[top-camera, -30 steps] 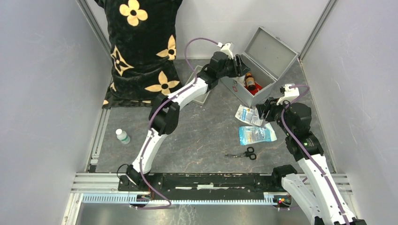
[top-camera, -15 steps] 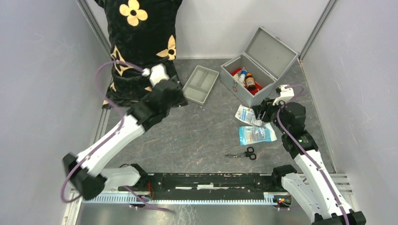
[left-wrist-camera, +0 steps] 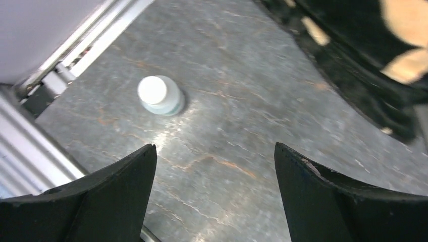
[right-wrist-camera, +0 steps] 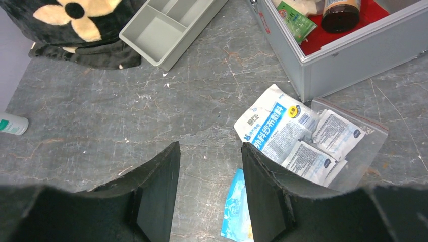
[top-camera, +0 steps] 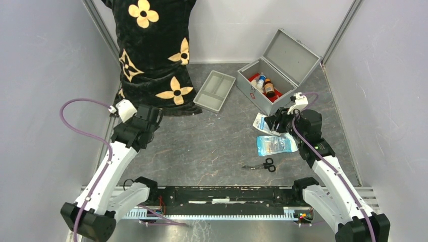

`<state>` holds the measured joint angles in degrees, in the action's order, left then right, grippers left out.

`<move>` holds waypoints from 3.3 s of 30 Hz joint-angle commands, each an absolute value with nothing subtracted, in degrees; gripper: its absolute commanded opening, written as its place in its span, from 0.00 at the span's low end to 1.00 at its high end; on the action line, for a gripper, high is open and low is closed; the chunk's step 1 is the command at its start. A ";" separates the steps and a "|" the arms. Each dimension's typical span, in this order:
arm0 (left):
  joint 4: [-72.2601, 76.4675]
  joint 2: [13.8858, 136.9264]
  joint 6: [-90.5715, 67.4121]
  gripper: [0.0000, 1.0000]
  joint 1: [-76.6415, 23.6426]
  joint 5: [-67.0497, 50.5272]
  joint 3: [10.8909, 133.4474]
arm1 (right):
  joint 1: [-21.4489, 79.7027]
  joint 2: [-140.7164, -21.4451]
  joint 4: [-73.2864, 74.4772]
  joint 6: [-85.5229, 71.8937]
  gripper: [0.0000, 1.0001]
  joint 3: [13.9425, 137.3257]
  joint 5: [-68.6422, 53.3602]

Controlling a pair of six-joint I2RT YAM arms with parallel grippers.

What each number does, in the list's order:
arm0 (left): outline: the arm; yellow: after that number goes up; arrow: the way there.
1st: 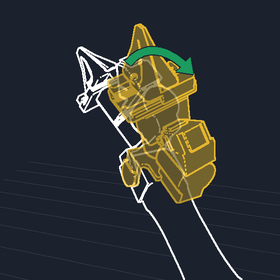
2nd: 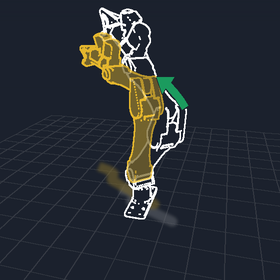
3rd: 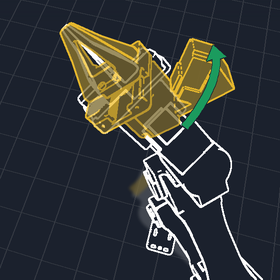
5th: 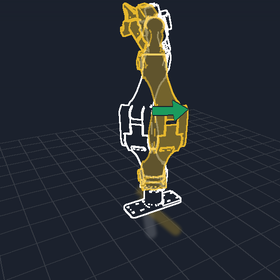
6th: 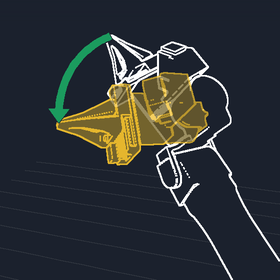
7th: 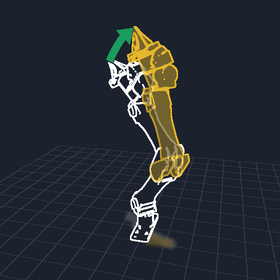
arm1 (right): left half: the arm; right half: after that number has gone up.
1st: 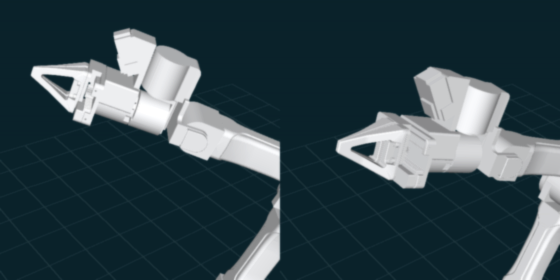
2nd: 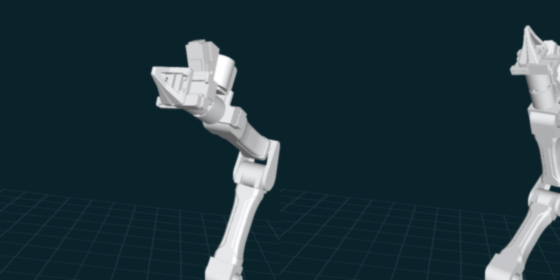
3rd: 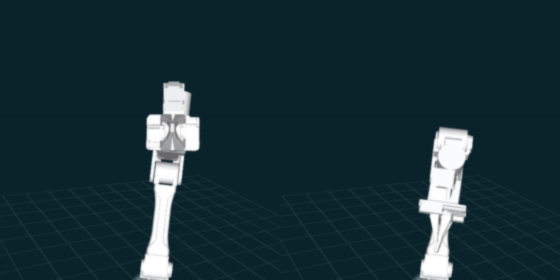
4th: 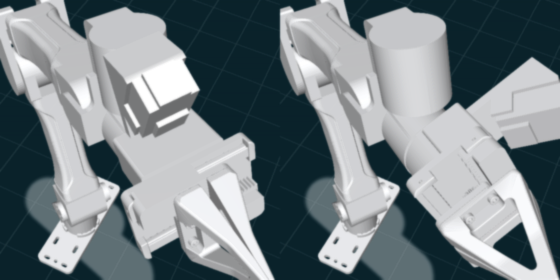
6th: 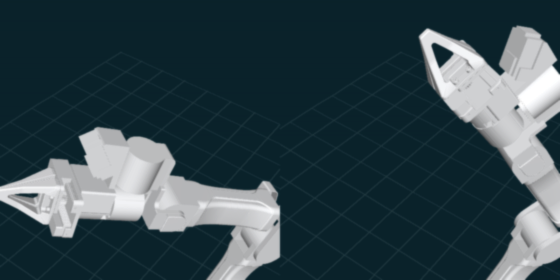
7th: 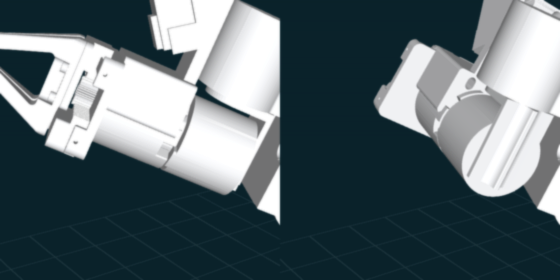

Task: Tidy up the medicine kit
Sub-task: Pick up the pill bottle at the center of the board.

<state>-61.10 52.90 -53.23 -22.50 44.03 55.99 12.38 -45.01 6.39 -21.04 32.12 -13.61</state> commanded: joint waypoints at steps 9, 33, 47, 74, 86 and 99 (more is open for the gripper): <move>-53.13 57.80 -46.98 1.00 -3.72 41.12 51.19 | 12.77 -46.92 1.84 -21.17 0.55 32.88 -17.16; -43.00 64.55 -46.94 0.49 9.93 37.57 44.03 | 12.77 -47.85 1.12 -22.05 0.55 32.96 -17.22; -34.77 58.68 -37.41 0.09 8.37 16.58 45.46 | 12.75 -47.68 0.73 -22.59 0.56 32.37 -17.37; -22.94 68.17 -13.28 0.02 -25.75 -30.41 65.16 | 39.33 -50.23 -12.63 14.28 0.68 33.98 -24.84; -22.06 67.66 -9.54 0.02 -29.57 -42.32 65.56 | 43.73 -61.27 -17.47 15.20 0.70 39.85 -25.82; -22.59 64.91 -8.50 0.02 -30.84 -45.03 65.22 | 44.12 -65.76 -15.99 12.64 0.62 41.69 -26.21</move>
